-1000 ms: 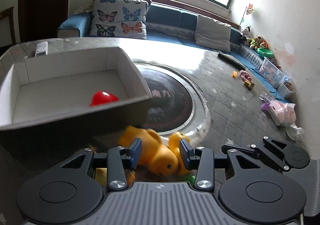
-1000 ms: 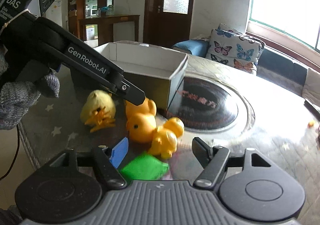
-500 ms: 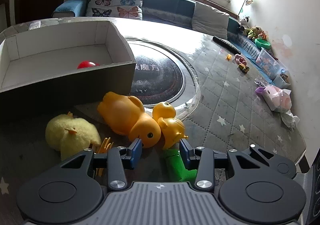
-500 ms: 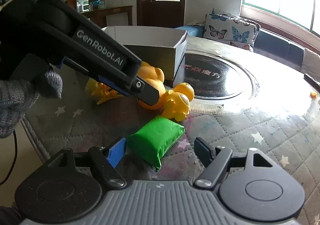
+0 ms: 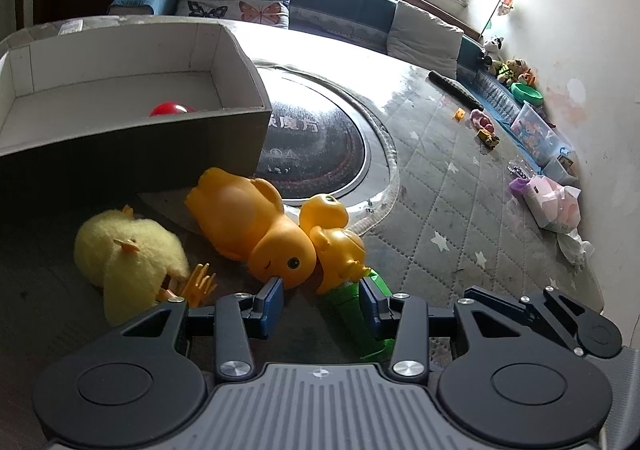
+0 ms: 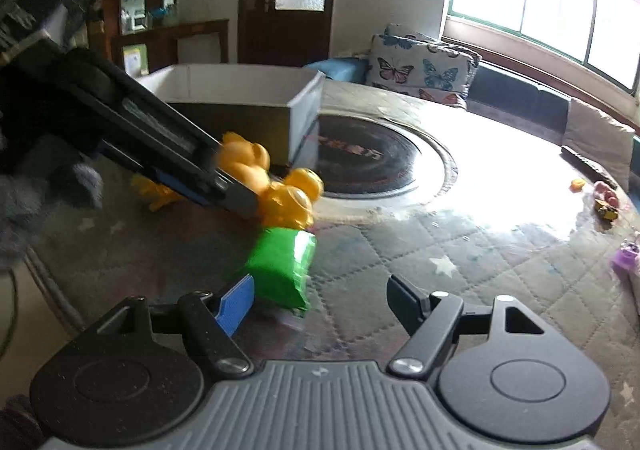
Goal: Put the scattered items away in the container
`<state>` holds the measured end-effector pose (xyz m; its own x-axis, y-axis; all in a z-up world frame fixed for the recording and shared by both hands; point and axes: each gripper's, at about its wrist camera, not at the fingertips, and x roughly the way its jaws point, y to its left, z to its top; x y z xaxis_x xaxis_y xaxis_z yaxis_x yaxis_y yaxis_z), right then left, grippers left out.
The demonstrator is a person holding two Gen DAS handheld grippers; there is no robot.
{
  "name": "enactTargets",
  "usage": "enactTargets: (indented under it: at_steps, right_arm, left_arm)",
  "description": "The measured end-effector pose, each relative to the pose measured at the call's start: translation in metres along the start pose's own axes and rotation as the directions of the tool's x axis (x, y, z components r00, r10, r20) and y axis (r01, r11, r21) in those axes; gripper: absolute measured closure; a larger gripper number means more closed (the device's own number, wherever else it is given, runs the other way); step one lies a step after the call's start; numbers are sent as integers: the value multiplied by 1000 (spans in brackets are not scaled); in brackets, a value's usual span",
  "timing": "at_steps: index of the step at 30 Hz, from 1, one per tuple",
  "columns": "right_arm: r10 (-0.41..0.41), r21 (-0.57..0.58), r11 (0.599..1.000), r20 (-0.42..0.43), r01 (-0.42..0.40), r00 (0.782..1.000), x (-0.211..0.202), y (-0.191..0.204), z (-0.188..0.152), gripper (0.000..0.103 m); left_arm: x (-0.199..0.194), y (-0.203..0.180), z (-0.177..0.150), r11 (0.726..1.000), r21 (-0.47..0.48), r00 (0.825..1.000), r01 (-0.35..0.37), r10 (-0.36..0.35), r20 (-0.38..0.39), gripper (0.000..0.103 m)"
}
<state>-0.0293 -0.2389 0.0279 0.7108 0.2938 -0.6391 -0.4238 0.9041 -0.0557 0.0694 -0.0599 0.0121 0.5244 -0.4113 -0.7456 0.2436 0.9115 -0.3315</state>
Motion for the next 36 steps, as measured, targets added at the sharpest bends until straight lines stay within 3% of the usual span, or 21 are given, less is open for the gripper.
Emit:
enactTargets:
  at_steps: [7, 11, 20, 36]
  right_arm:
    - [45, -24, 999, -11, -45, 999, 18, 22, 5, 41]
    - [55, -20, 998, -25, -55, 998, 25, 23, 2, 54]
    - [117, -82, 989, -38, -120, 992, 11, 20, -10, 56]
    - [97, -95, 990, -35, -100, 995, 6, 24, -16, 56]
  left_arm:
    - [5, 0, 1, 1000, -29, 1000, 6, -7, -14, 59]
    - [6, 1, 1, 999, -44, 1000, 22, -23, -20, 59]
    - [13, -5, -2, 996, -46, 996, 79, -81, -46, 59]
    - [21, -15, -8, 993, -6, 988, 118, -118, -98, 59]
